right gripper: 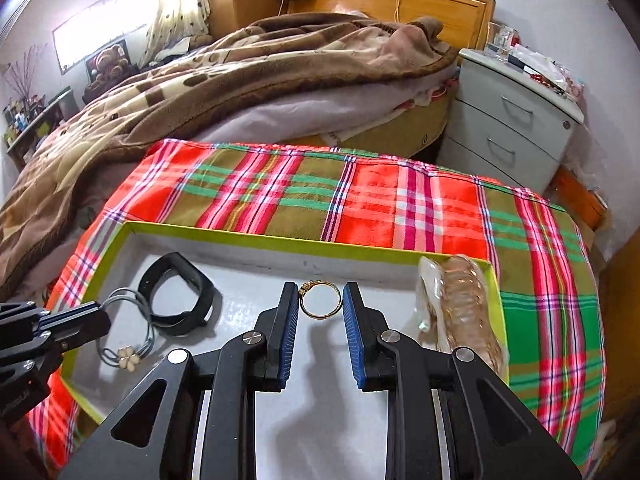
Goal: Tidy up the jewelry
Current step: 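Carry the ring and grey bracelet into the box lid, then open both tools to drop the ring and bracelet in the lid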
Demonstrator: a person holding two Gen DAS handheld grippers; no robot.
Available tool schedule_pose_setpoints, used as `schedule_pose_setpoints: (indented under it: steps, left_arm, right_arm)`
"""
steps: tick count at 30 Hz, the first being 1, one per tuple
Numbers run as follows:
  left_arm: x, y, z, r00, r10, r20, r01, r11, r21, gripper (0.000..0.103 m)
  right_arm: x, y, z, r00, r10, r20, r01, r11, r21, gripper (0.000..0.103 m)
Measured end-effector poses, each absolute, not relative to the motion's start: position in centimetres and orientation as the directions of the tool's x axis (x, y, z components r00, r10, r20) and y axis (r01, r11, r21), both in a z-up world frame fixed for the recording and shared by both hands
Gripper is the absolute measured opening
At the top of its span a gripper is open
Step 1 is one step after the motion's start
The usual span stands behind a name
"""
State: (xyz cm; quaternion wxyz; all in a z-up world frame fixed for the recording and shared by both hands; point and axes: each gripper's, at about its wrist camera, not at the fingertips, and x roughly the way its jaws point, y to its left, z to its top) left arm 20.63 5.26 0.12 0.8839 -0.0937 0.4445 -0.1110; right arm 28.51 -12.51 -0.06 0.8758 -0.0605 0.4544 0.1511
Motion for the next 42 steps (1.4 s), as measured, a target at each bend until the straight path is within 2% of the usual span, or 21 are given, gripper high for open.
schedule_pose_setpoints:
  steps: [19, 22, 25, 32, 38, 42]
  left_arm:
    - [21.2, 5.7, -1.4, 0.546, -0.248, -0.8, 0.067, 0.965, -0.254, 0.005]
    - [21.1, 5.7, -1.5, 0.543, -0.25, -0.802, 0.066, 0.965, -0.255, 0.008]
    - [21.1, 5.6, -1.4, 0.545, -0.256, -0.798, 0.074, 0.963, -0.258, 0.017]
    - [20.9, 5.7, -1.3, 0.545, -0.258, -0.797, 0.072, 0.962, -0.263, 0.021]
    - [20.5, 5.5, -0.9, 0.554, -0.266, -0.789, 0.081, 0.96, -0.266, 0.029]
    - [19.9, 5.5, -0.3, 0.566, -0.266, -0.78, 0.084, 0.96, -0.267, 0.033]
  right_arm:
    - [29.6, -11.9, -1.7, 0.508, 0.177, -0.843, -0.324, 0.946, 0.004, 0.024]
    - [29.7, -11.8, -1.7, 0.506, 0.175, -0.844, -0.325, 0.946, 0.001, 0.024]
    - [29.9, -11.9, -1.7, 0.502, 0.178, -0.847, -0.321, 0.947, 0.009, 0.024]
    - [30.0, -11.9, -1.8, 0.497, 0.18, -0.849, -0.318, 0.948, 0.014, 0.024]
    - [29.6, -11.9, -1.5, 0.5, 0.198, -0.843, -0.321, 0.947, 0.032, 0.035]
    - [29.2, -12.0, -0.9, 0.515, 0.202, -0.833, -0.316, 0.948, 0.035, 0.037]
